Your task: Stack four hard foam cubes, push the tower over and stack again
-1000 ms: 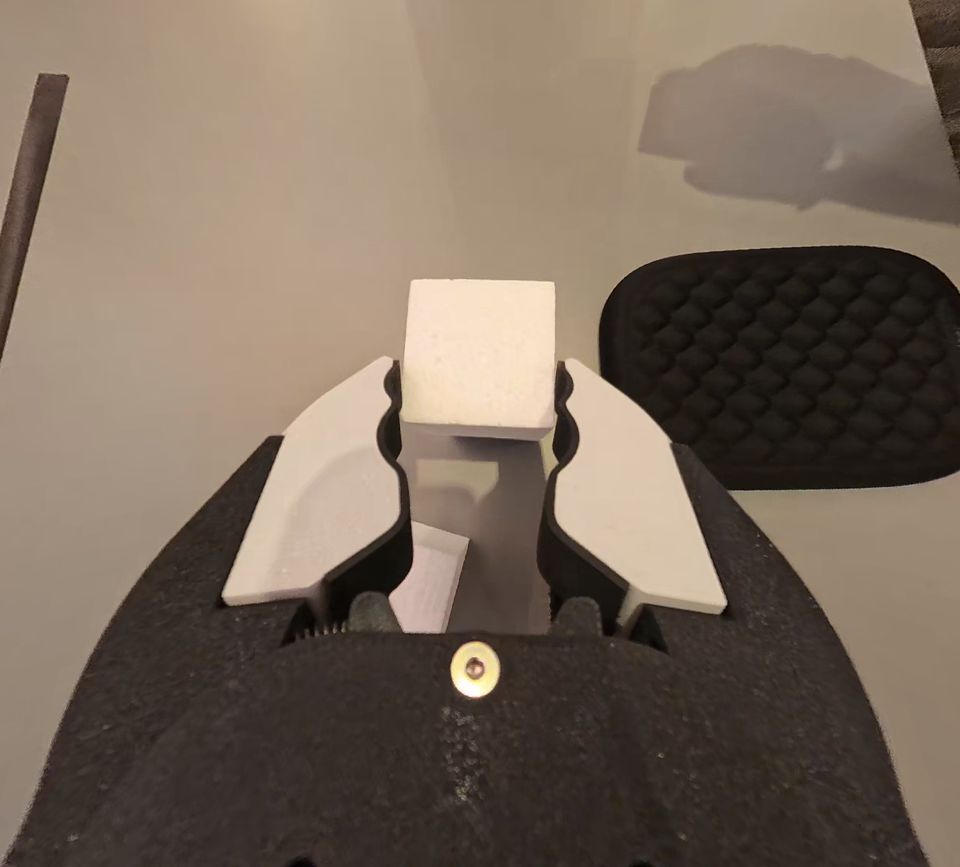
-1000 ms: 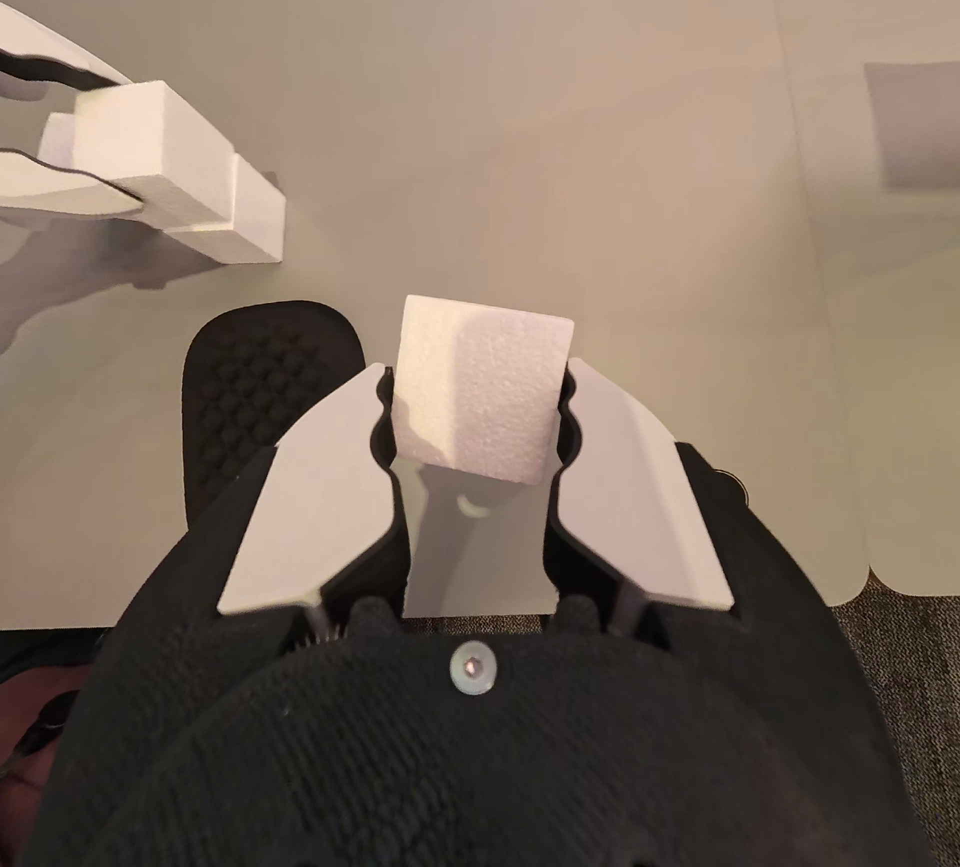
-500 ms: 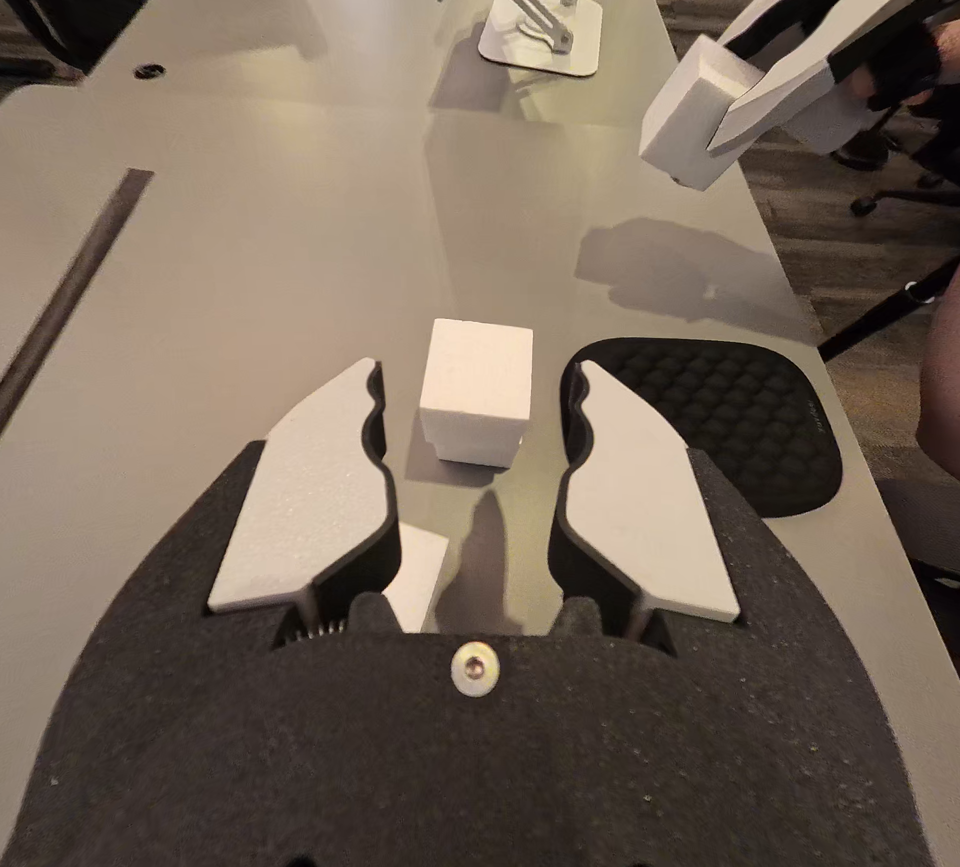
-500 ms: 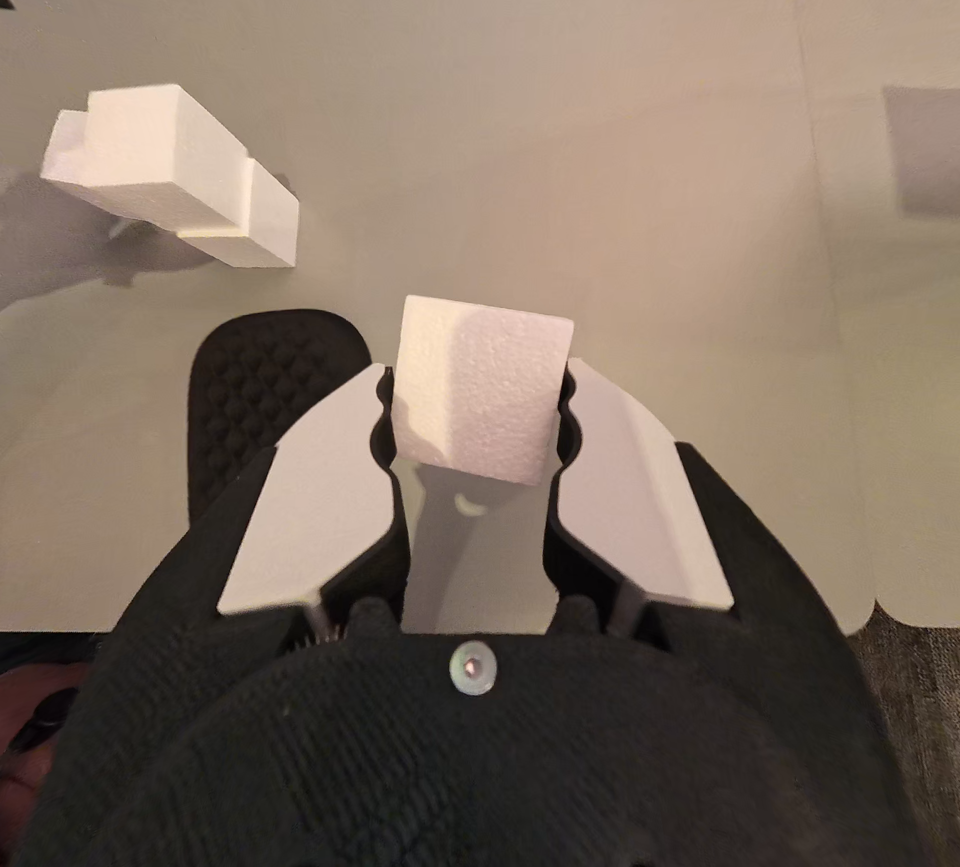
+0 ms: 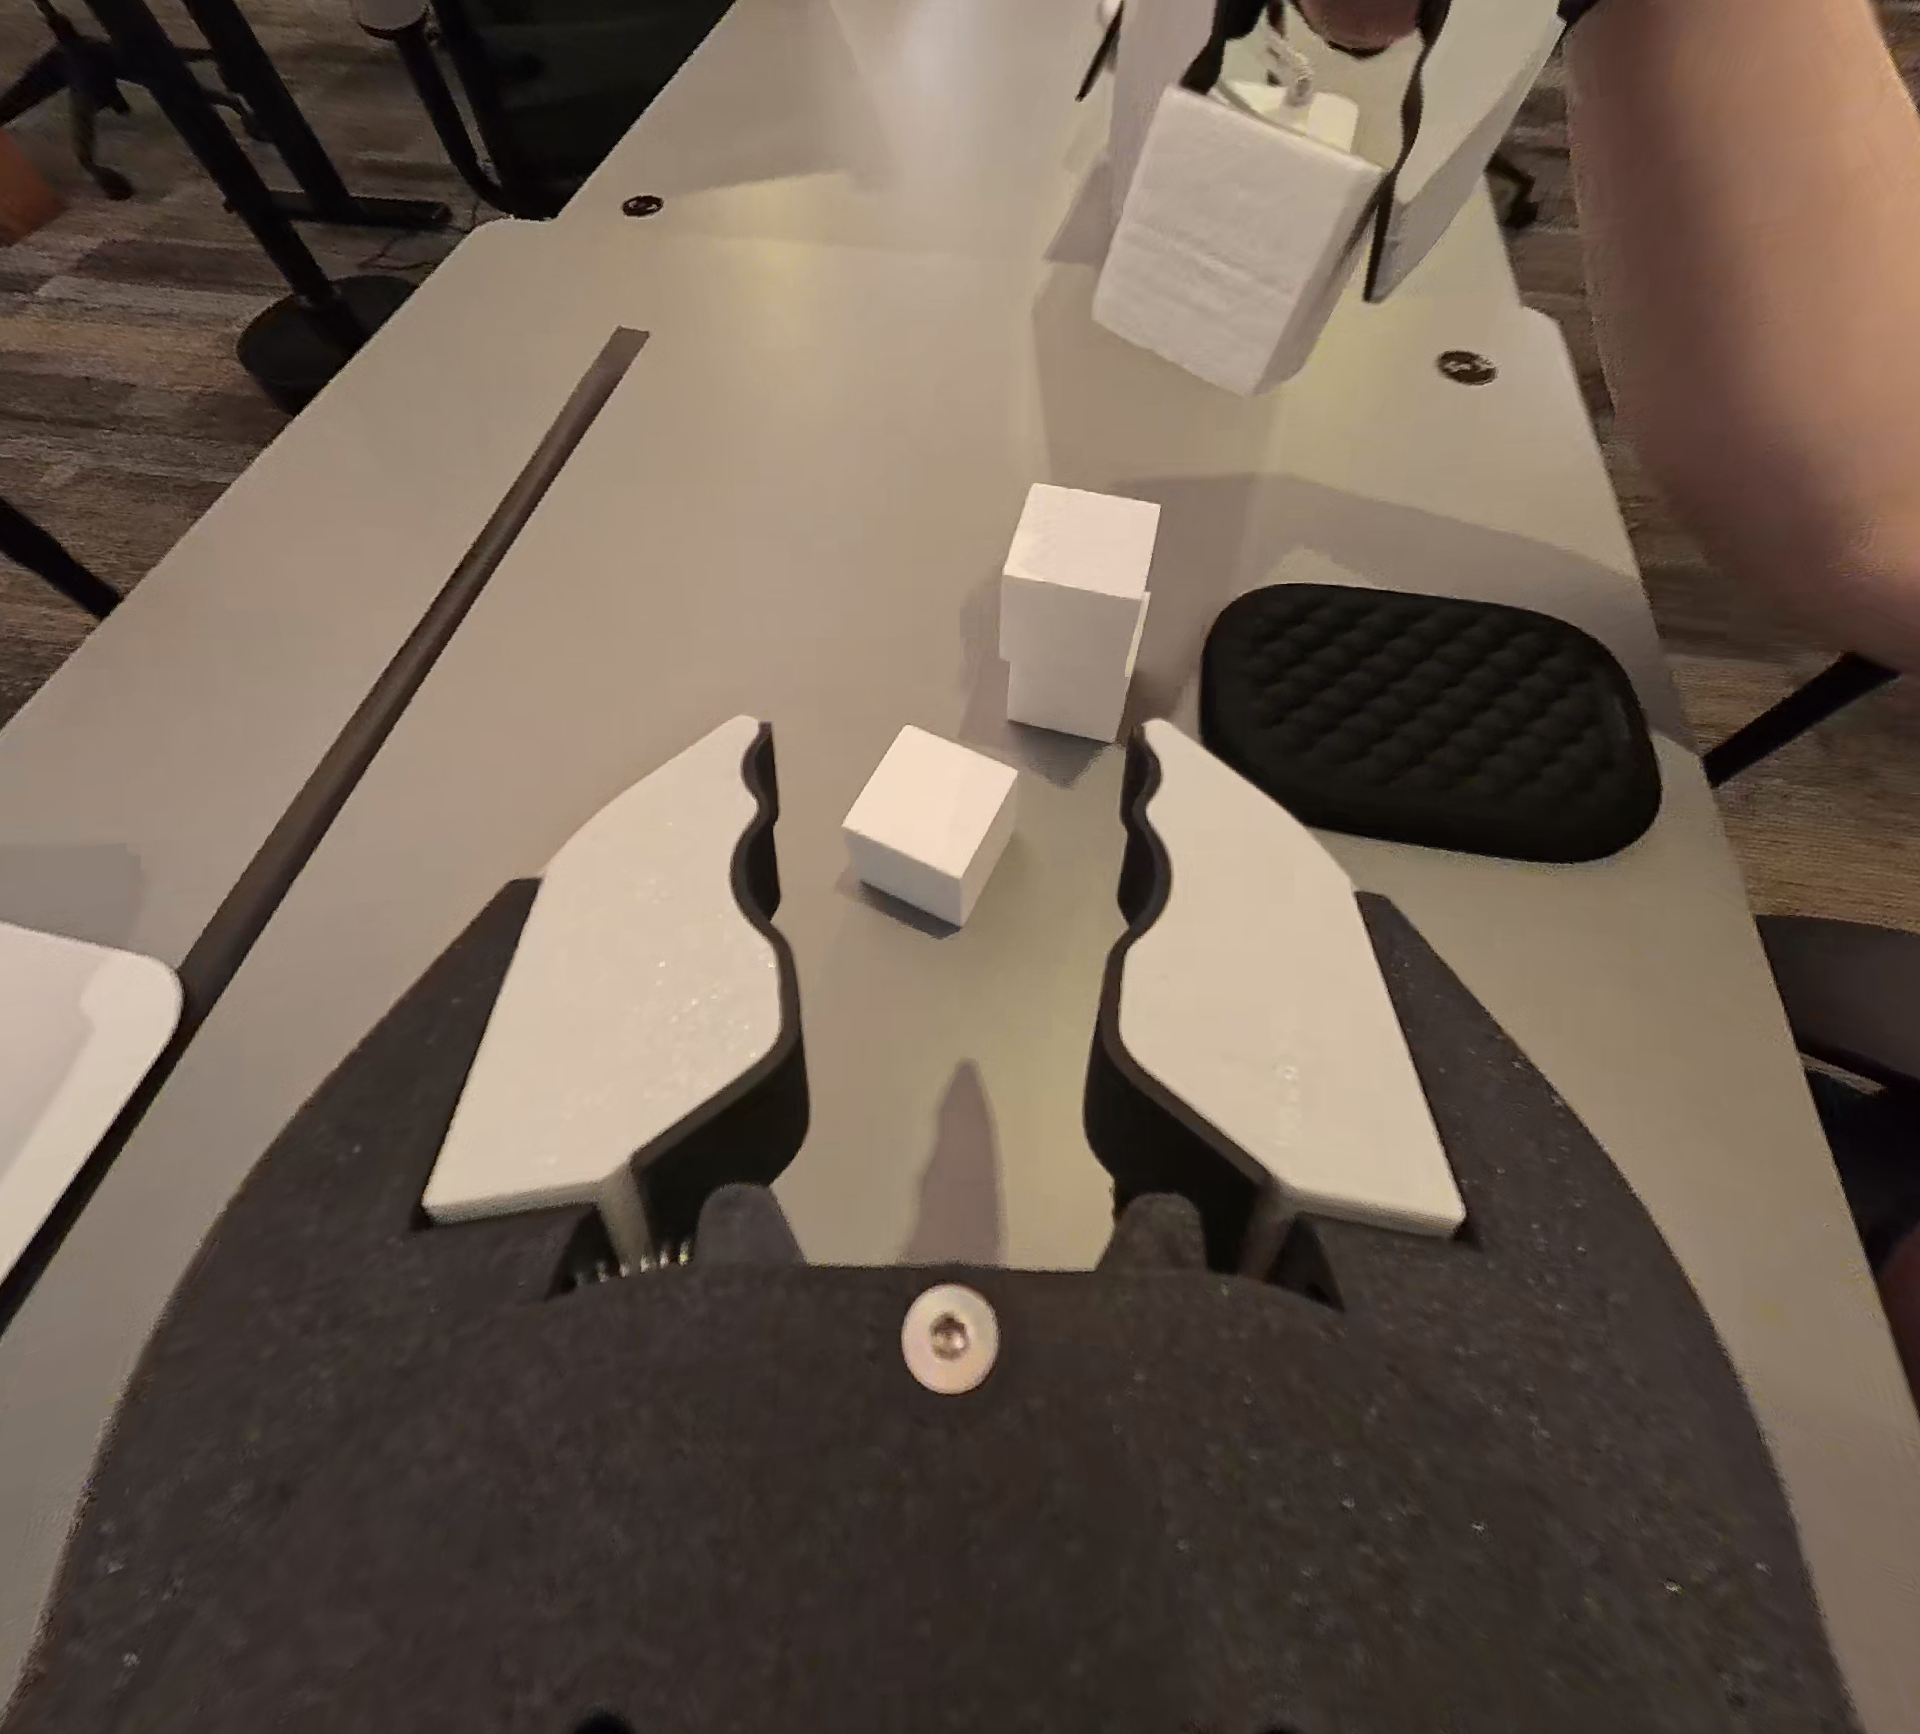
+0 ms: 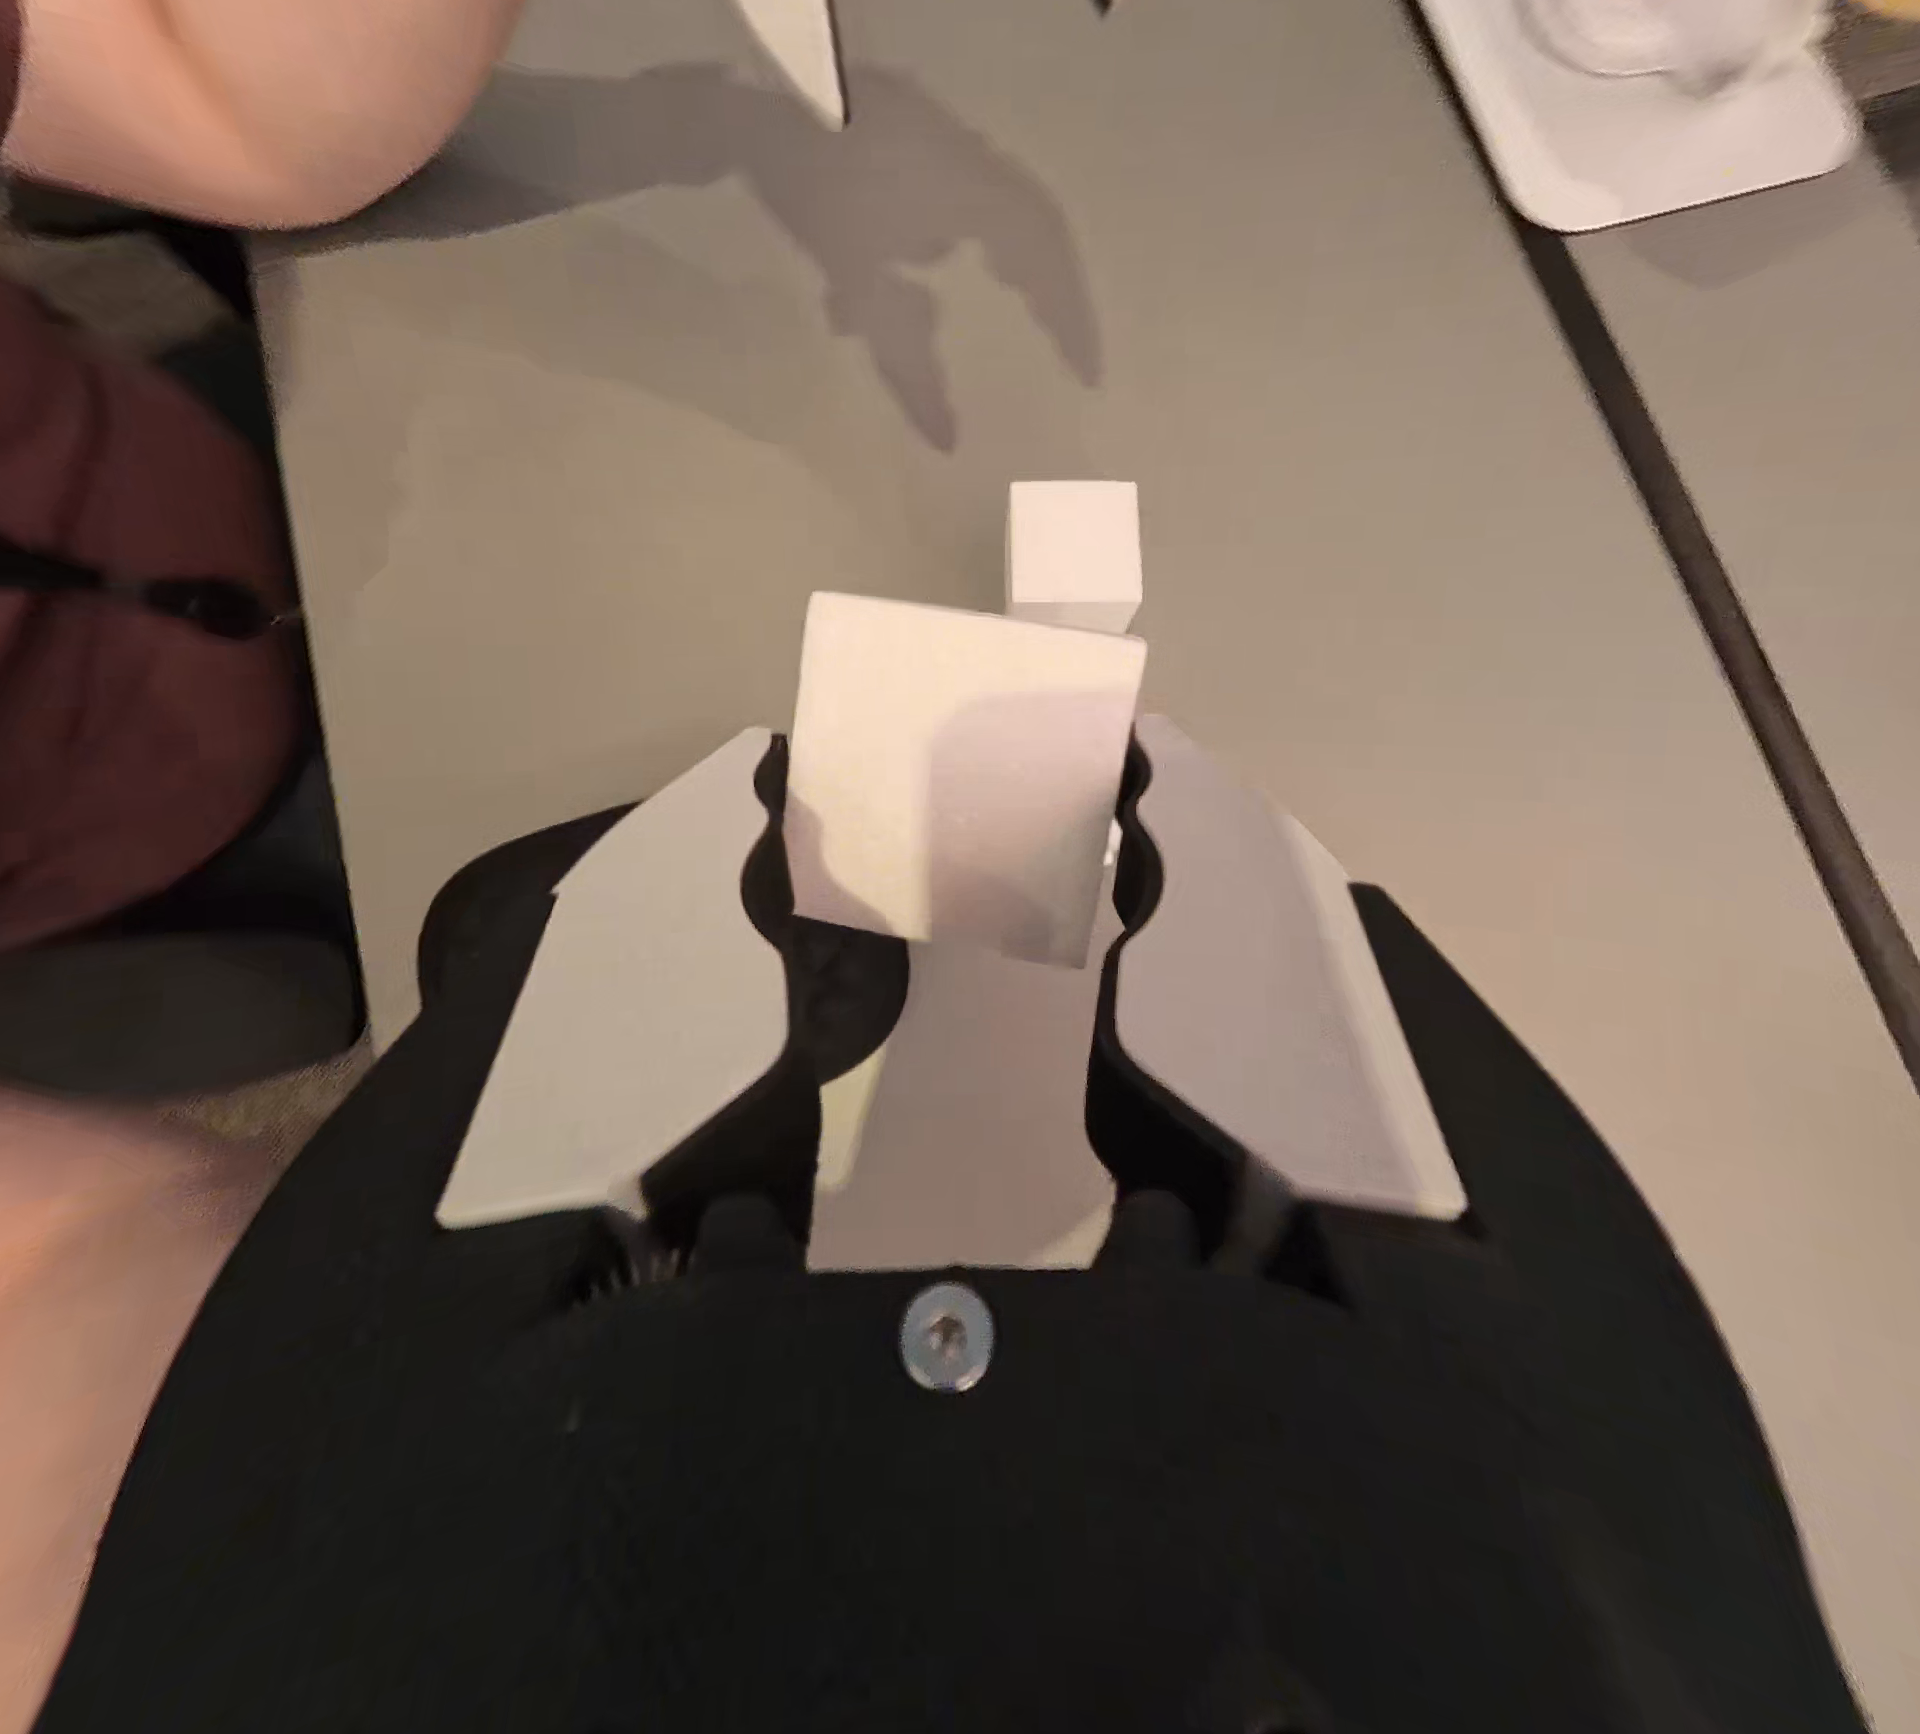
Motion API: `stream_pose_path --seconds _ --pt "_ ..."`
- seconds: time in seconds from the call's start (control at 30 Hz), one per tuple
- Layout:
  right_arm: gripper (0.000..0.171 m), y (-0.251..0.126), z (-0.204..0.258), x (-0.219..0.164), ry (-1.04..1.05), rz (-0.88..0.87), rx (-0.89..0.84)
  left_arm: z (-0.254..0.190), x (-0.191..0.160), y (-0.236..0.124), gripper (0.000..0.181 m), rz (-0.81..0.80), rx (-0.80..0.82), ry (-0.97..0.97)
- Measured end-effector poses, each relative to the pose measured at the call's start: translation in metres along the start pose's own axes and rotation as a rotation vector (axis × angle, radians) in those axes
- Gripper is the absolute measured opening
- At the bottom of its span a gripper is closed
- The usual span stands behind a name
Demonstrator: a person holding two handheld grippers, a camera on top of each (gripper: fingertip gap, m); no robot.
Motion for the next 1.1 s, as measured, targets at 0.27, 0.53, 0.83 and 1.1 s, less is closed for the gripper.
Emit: stream_pose_path --seconds 0.27,0.53,0.83,1.1 --pt "0.061 0.045 -0.023 -0.001 0.034 0.234 0.163 -0.003 0.016 0.008 0.061 -0.078 -0.075 -0.039" --pt "0.061 0.042 -0.024 -0.003 0.05 0.237 0.093 -0.009 0.01 0.029 0.062 -0.023 -0.121 -0.025" --pt "0.061 0.036 -0.035 -0.014 -0.005 0.135 0.215 -0.006 0.002 0.038 0.061 0.011 -0.135 -0.033" --pt "0.061 0.041 -0.05 -0.018 0.053 0.179 0.319 -0.002 -0.001 0.042 0.061 0.026 -0.141 -0.056"
Point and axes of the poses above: each gripper's, where its closed fingertips meet, y out along the fingers, x out of its top, z = x × y across the jaws, the point moved 6 cm from there along -y, back along the fingers, and after that the axes turned 13 degrees about x, right-handed, at the moved point
